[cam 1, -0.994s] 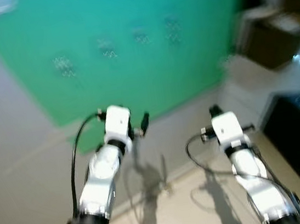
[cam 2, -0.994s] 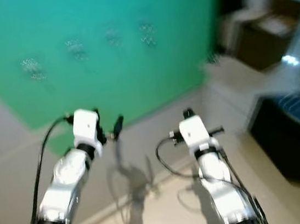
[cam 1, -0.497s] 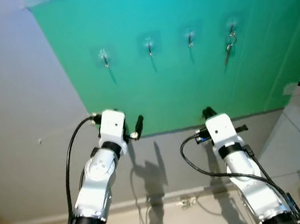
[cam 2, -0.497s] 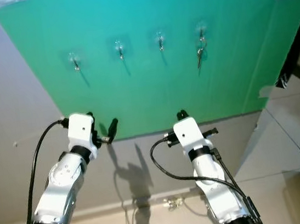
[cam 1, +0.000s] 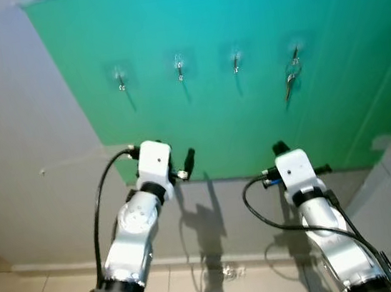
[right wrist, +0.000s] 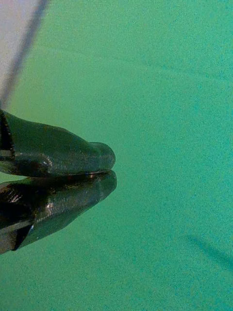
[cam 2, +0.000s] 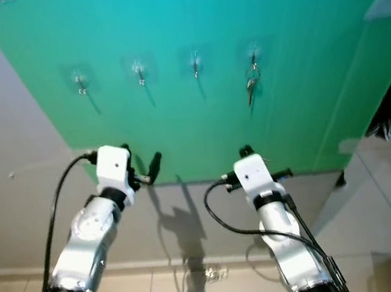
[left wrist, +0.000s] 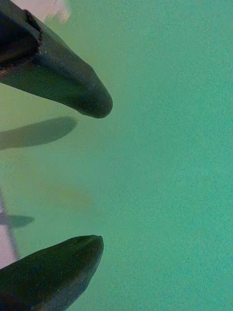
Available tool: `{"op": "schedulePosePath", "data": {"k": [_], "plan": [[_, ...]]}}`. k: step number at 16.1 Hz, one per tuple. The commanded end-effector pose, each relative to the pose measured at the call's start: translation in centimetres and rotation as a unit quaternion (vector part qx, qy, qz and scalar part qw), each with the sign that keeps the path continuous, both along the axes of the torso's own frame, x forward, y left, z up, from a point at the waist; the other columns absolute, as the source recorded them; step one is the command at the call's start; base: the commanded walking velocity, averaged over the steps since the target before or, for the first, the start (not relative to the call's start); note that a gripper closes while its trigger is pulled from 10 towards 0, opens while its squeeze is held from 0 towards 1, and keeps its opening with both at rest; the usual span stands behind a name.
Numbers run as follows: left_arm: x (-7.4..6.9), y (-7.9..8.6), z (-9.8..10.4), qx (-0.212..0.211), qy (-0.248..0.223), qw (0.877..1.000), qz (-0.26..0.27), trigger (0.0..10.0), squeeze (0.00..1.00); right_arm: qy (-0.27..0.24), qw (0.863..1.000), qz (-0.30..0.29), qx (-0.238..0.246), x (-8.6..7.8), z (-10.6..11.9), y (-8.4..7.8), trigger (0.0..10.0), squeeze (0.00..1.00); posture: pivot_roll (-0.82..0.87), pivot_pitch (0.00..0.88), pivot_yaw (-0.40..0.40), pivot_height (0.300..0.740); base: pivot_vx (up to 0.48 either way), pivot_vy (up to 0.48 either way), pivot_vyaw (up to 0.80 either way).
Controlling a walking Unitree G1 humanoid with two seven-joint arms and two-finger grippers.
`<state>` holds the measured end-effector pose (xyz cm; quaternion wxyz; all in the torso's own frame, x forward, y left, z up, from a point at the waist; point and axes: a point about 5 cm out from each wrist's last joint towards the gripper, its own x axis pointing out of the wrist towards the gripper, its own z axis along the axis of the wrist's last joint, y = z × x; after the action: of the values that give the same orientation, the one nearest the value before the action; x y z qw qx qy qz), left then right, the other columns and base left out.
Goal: Hang keys on a hook
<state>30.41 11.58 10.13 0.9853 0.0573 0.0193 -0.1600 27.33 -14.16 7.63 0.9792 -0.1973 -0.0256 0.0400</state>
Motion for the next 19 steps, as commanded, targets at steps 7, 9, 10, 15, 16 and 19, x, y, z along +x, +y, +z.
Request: {"op": "schedulePosePath", "data": {"k": [7,9,10,15,16,19], "plan": [[-0.6,1.0,0.1,-0.009,-0.005,1.0,0.008,10.0,0.0,0.003,0.991,0.133,-0.001,-1.9,3.3,1.5,10.0,0.0,-0.15,0.0,0.074,0.74,0.0,0.0,0.0],[-0.7,0.8,0.0,-0.012,-0.003,1.0,0.005,10.0,0.0,0.008,0.982,0.188,-0.004,-2.5,4.5,2.0,10.0,0.0,-0.16,0.0,0.08,0.74,0.0,0.0,0.0],[-0.7,0.8,0.0,-0.011,-0.002,1.0,0.004,10.0,0.0,-0.003,0.978,0.207,0.01,-2.5,5.6,2.1,10.0,0.0,-0.16,0.0,0.081,0.74,0.0,0.0,0.0],[-0.7,0.6,0.0,-0.014,-0.002,1.0,0.003,10.0,0.0,-0.058,0.969,0.227,0.08,-0.1,11.1,2.3,10.0,0.0,-0.15,0.0,0.075,0.74,0.0,0.0,0.0],[-0.7,0.6,0.0,-0.014,-0.002,1.0,0.003,10.0,0.0,-0.058,0.966,0.235,0.087,0.0,11.5,2.5,10.0,0.0,-0.15,0.0,0.075,0.74,0.0,0.0,0.0],[-0.7,0.7,0.1,-0.018,-0.001,1.0,0.009,10.0,0.0,-0.047,0.943,0.313,0.1,-0.1,13.4,4.2,10.0,0.0,-0.14,0.0,0.064,0.74,0.0,0.0,0.0]]}}
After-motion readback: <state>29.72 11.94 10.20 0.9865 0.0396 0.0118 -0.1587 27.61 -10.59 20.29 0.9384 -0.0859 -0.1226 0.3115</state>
